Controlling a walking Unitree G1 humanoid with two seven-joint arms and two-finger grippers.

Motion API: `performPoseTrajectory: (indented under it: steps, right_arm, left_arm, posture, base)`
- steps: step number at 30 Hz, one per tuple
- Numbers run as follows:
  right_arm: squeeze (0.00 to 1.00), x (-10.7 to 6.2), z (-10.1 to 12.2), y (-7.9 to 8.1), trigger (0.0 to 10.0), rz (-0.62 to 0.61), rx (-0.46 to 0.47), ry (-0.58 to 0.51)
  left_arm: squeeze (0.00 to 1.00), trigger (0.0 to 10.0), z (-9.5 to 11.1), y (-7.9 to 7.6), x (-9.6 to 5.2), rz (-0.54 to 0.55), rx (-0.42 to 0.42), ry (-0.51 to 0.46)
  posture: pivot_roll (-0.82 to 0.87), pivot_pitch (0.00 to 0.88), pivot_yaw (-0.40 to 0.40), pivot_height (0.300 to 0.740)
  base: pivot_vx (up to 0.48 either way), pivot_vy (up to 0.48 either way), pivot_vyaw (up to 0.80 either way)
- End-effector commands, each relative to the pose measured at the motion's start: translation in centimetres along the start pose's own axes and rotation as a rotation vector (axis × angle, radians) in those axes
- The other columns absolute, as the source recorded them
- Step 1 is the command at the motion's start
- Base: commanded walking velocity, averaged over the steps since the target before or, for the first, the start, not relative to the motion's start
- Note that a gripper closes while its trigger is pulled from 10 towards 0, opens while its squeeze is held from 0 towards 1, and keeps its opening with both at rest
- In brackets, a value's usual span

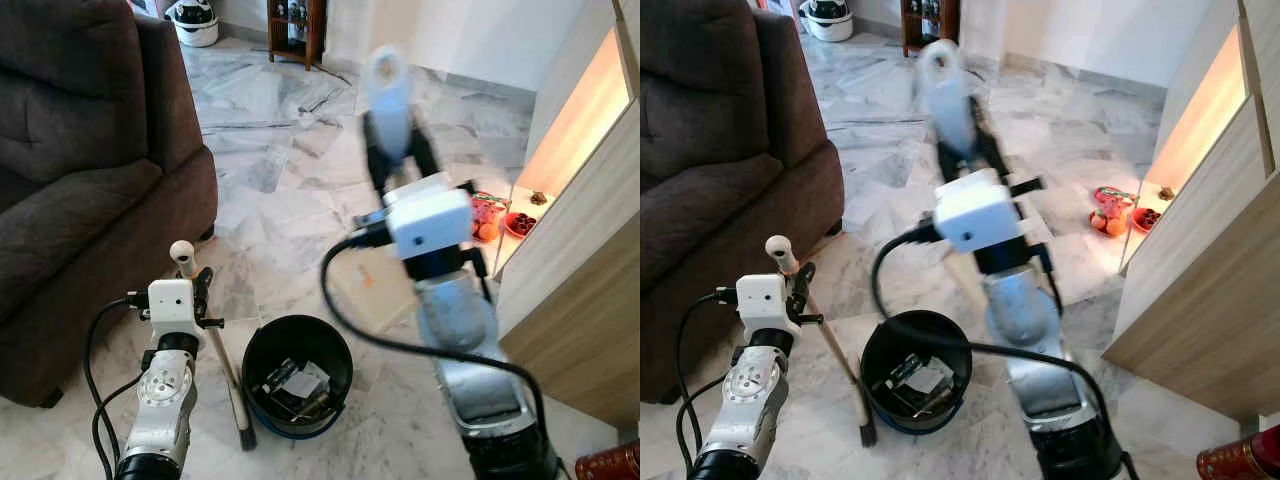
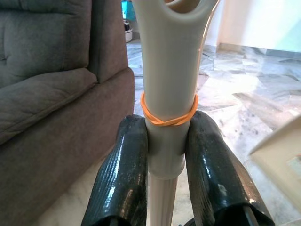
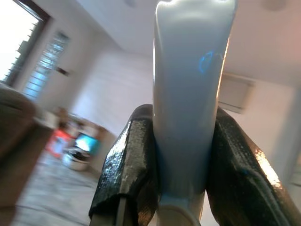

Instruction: Sweep floor

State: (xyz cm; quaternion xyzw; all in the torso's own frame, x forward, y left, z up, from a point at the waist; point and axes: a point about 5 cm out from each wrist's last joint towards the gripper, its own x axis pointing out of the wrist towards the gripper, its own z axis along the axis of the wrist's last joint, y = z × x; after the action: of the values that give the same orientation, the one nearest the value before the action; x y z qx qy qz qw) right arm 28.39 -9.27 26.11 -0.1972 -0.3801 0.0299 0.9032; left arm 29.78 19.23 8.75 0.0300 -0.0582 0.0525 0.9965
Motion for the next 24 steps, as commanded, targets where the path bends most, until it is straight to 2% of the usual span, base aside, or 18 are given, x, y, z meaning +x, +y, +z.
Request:
performPoseTrajectory:
  steps: [1,4,5,6,9,11,13,14,15,17,20,24]
  right_arm:
    - [0.00,0.2,0.0,-0.4,10.0,-0.021,-0.032,-0.013]
    - [0.00,-0.6,-2.5,-0.5,10.0,-0.030,-0.116,0.072]
    - [0.00,-1.2,-3.8,-0.8,10.0,-0.050,-0.139,0.131]
    - [0.00,-1.2,-3.8,-0.8,10.0,-0.050,-0.139,0.131]
    - [0.00,-2.7,-7.0,-0.6,10.0,-0.049,-0.151,0.268]
    - [0.00,-3.8,-9.1,-0.2,10.0,-0.030,-0.124,0.364]
    - [0.00,-4.3,-10.1,-0.3,10.0,-0.035,-0.146,0.399]
    - [0.00,-5.0,-11.7,-0.4,10.0,-0.051,-0.130,0.465]
    - [0.00,-5.2,-12.1,-0.5,10.0,-0.060,-0.120,0.488]
    - [0.00,-6.1,-13.8,-0.6,10.0,-0.109,0.013,0.598]
    - [0.00,-7.1,-15.0,-0.6,10.0,-0.160,0.134,0.676]
    - [0.00,-7.9,-16.1,-0.6,10.0,-0.184,0.185,0.725]
  left_arm:
    - [0.00,10.0,0.5,-0.2,0.3,-0.002,0.000,-0.035]
    - [0.00,10.0,0.5,-0.2,0.2,-0.004,-0.001,-0.035]
    - [0.00,10.0,0.5,-0.3,0.2,-0.004,-0.002,-0.035]
    - [0.00,10.0,0.5,-0.3,0.2,-0.004,-0.002,-0.035]
    - [0.00,10.0,0.4,-0.2,0.1,-0.004,-0.002,-0.034]
    - [0.00,10.0,0.3,-0.2,-0.1,-0.007,-0.003,-0.031]
    - [0.00,10.0,0.2,-0.3,-0.1,-0.011,-0.002,-0.029]
    - [0.00,10.0,0.2,-0.3,-0.2,-0.015,-0.003,-0.027]
    - [0.00,10.0,0.2,-0.3,-0.3,-0.016,-0.003,-0.026]
    - [0.00,10.0,0.1,-0.2,-0.4,-0.021,-0.004,-0.025]
    - [0.00,10.0,0.0,-0.2,-0.5,-0.024,-0.002,-0.022]
    - [0.00,10.0,-0.2,-0.1,-0.9,-0.025,0.000,-0.017]
  posture:
    - [0.11,0.092,-0.046,0.740]
    - [0.11,0.089,-0.047,0.740]
    - [0.11,0.085,-0.049,0.740]
    - [0.11,0.085,-0.049,0.740]
    - [0.12,0.078,-0.049,0.740]
    - [0.11,0.075,-0.050,0.740]
    - [0.12,0.074,-0.049,0.740]
    - [0.12,0.072,-0.048,0.740]
    - [0.12,0.072,-0.048,0.740]
    - [0.12,0.075,-0.049,0.740]
    - [0.12,0.077,-0.048,0.740]
    - [0.13,0.090,-0.049,0.740]
  base:
    - [0.000,0.000,0.00]
    - [0.000,0.000,0.00]
    - [0.000,0.000,0.00]
    - [0.000,0.000,0.00]
    - [0.000,0.000,0.00]
    - [0.000,0.000,0.00]
    - [0.000,0.000,0.00]
    - [0.000,0.000,0.00]
    - [0.000,0.000,0.00]
    - [0.000,0.000,0.00]
    - [0.000,0.000,0.00]
    - [0.000,0.000,0.00]
